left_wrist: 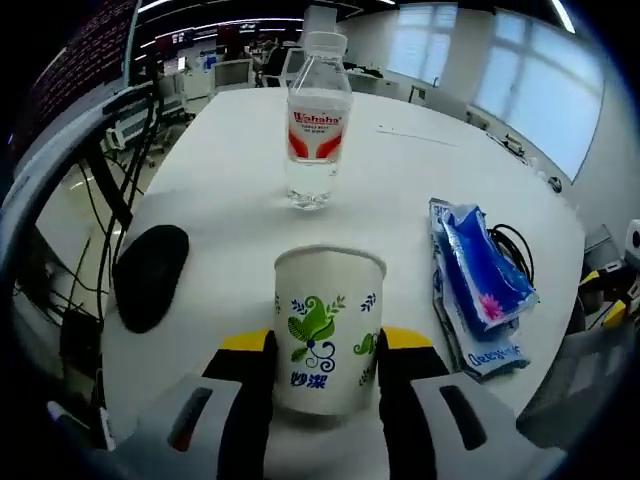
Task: Arrange the tabletop items into an orderly group along one side of the table until the central work area is clear of visible clutter.
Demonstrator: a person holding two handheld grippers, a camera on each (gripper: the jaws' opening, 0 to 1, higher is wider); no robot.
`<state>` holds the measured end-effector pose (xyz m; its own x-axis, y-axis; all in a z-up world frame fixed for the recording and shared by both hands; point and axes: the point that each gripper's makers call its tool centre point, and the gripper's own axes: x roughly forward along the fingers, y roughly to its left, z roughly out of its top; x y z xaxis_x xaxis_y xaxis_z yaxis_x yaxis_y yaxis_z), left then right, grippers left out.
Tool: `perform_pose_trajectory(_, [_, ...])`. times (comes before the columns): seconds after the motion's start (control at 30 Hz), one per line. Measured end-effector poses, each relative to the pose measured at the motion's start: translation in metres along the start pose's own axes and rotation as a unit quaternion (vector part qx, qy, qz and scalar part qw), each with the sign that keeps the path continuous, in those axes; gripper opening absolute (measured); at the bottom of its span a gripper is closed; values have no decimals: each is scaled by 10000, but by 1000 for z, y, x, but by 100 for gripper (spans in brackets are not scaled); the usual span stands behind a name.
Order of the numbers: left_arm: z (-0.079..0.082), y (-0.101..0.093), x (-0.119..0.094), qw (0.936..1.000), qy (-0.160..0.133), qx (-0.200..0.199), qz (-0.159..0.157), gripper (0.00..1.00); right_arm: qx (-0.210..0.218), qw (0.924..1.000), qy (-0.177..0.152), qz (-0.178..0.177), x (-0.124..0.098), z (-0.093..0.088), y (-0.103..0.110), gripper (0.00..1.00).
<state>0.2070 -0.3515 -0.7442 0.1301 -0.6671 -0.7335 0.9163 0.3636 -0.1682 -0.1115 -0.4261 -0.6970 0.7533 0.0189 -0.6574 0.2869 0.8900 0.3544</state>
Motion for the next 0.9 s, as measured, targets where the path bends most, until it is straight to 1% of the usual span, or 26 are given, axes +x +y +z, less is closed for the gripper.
perform_pose_trajectory(0.1, [-7,-1,-12,9996,-104,-252,15,40,-5,10000,-12,49,3,1,2,55])
perform_pose_trajectory(0.17, [-11,-3,-18,9994,-144,-323,15,40,-23,10000,-8,73,4,2,3,54])
perform_pose_trajectory(0.3, [-15,-11,-29,9995,-194,-237,28,40,-91,9998,22,164,10,6,8,54])
perform_pose_trajectory(0.37, [-16,-18,-38,9990,-281,-342,2,40,-106,9998,19,191,12,7,9,54])
perform_pose_trajectory(0.57, [-21,-31,-49,9982,-379,-458,-15,40,-171,9994,28,290,18,11,14,54])
perform_pose_trajectory(0.67, [-25,-37,-50,9984,-362,-427,-37,40,-209,9992,49,327,19,11,16,54])
perform_pose_trajectory(0.83, [-30,-50,-54,9991,-325,-266,-91,40,-199,9992,49,340,20,10,15,54])
perform_pose_trajectory(0.87, [-31,-57,-54,9994,-283,-120,-141,40,-191,9992,46,338,20,10,15,54])
perform_pose_trajectory(0.9, [-32,-61,-54,9995,-229,113,-199,40,-179,9992,51,344,21,9,15,54])
